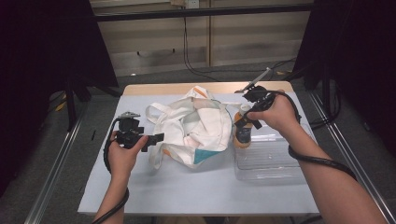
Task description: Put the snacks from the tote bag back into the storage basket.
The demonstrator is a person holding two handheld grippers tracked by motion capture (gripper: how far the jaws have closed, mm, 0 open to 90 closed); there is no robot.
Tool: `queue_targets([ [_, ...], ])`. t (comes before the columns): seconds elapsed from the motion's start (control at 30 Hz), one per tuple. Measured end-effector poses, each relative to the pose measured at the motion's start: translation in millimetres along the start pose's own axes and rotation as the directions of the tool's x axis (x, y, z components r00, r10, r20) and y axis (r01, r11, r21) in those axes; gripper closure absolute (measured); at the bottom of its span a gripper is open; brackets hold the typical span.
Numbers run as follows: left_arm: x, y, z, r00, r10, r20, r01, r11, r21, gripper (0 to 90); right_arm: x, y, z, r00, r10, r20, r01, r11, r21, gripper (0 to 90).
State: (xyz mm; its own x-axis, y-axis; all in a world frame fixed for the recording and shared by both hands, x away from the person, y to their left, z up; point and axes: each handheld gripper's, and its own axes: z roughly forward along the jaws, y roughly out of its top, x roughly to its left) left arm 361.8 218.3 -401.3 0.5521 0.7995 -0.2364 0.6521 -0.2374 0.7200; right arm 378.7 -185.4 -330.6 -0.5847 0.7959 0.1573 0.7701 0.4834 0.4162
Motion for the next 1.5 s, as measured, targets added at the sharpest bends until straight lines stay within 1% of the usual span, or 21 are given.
queue_targets([
  [0.03,-0.5,-0.1,0.1,1.0000,-0.007,-0.001,0.007,1.0000,-0.006,3.8,0.1,0.0,0.9,1.0000,-0.004,0.001,0.004,1.000,0.000,30.5],
  [0.13,0.6,-0.3,-0.3,1.0000,-0.002,-0.003,0.002,1.0000,-0.001,3.8,0.1,-0.5,3.2,1.0000,0.001,0.002,-0.001,1.000,0.003,30.5],
  [0.17,0.1,-0.4,0.2,0.9999,-0.010,-0.002,0.010,0.9999,-0.007,3.8,-0.3,-0.7,4.2,1.0000,-0.001,0.002,0.001,1.000,-0.001,30.5],
  [0.2,0.3,-0.4,0.0,1.0000,0.000,-0.004,0.000,1.0000,0.001,3.8,-0.8,-1.0,5.2,1.0000,-0.004,0.001,0.004,1.000,-0.009,30.5],
  [0.27,-0.1,-0.3,0.1,1.0000,-0.003,-0.002,0.003,1.0000,-0.003,3.8,-1.2,-1.2,6.5,1.0000,0.000,-0.002,0.000,1.000,0.004,30.5],
  [0.37,0.2,-0.4,0.5,1.0000,0.004,-0.001,-0.004,1.0000,0.002,3.8,-2.1,-2.2,8.4,1.0000,0.002,-0.003,-0.002,1.000,-0.001,30.5],
  [0.4,0.2,-0.5,0.6,1.0000,-0.001,-0.004,0.001,1.0000,0.002,3.8,-1.9,-2.7,8.8,1.0000,0.007,-0.005,-0.007,1.000,-0.004,30.5],
  [0.47,0.7,-0.8,0.4,1.0000,0.000,-0.003,0.000,1.0000,0.008,3.8,-2.4,-3.4,10.8,1.0000,-0.002,-0.001,0.002,1.000,0.000,30.5],
  [0.67,0.7,-0.6,0.0,1.0000,0.004,0.002,-0.004,1.0000,0.005,3.8,-2.3,-5.3,14.3,1.0000,0.010,-0.002,-0.010,1.000,0.001,30.5],
  [0.8,0.3,-0.8,0.7,1.0000,0.001,0.003,-0.002,1.0000,0.006,3.8,-2.7,-6.5,17.3,1.0000,-0.003,-0.001,0.003,1.000,0.005,30.5],
  [0.87,-0.7,-0.8,1.2,1.0000,-0.006,0.001,0.006,1.0000,-0.002,3.8,-3.0,-7.0,17.8,1.0000,0.003,-0.005,-0.003,1.000,0.007,30.5],
  [0.9,-0.3,-0.7,1.0,1.0000,-0.001,0.001,0.001,1.0000,0.000,3.8,-3.2,-7.3,17.7,1.0000,0.005,-0.003,-0.005,1.000,0.004,30.5],
  [1.0,-0.7,-0.9,1.4,1.0000,-0.005,0.001,0.005,1.0000,-0.001,3.9,-4.1,-7.7,17.9,1.0000,0.008,-0.005,-0.008,1.000,0.001,30.5],
  [1.07,-0.4,-0.7,0.7,1.0000,0.003,-0.002,-0.003,1.0000,0.008,3.9,-4.0,-7.7,18.3,1.0000,0.002,-0.005,-0.002,1.000,0.000,30.5],
  [1.23,-1.2,-1.0,1.5,1.0000,-0.003,0.001,0.003,1.0000,-0.001,3.9,-3.5,-7.9,19.2,1.0000,0.008,-0.004,-0.008,1.000,0.002,30.5],
  [1.3,-1.2,-1.0,1.7,1.0000,0.003,-0.002,-0.003,1.0000,0.001,3.9,-3.5,-8.0,19.4,1.0000,0.008,-0.004,-0.008,1.000,0.001,30.5],
  [1.43,-1.4,-1.0,2.1,1.0000,-0.001,0.003,0.001,1.0000,0.000,3.9,-3.8,-8.5,19.9,1.0000,0.008,-0.004,-0.008,1.000,0.002,30.5],
  [1.5,-1.2,-1.0,2.1,1.0000,0.007,0.004,-0.007,0.9999,0.009,3.9,-4.1,-8.9,20.4,1.0000,0.008,-0.005,-0.008,1.000,0.003,30.5],
])
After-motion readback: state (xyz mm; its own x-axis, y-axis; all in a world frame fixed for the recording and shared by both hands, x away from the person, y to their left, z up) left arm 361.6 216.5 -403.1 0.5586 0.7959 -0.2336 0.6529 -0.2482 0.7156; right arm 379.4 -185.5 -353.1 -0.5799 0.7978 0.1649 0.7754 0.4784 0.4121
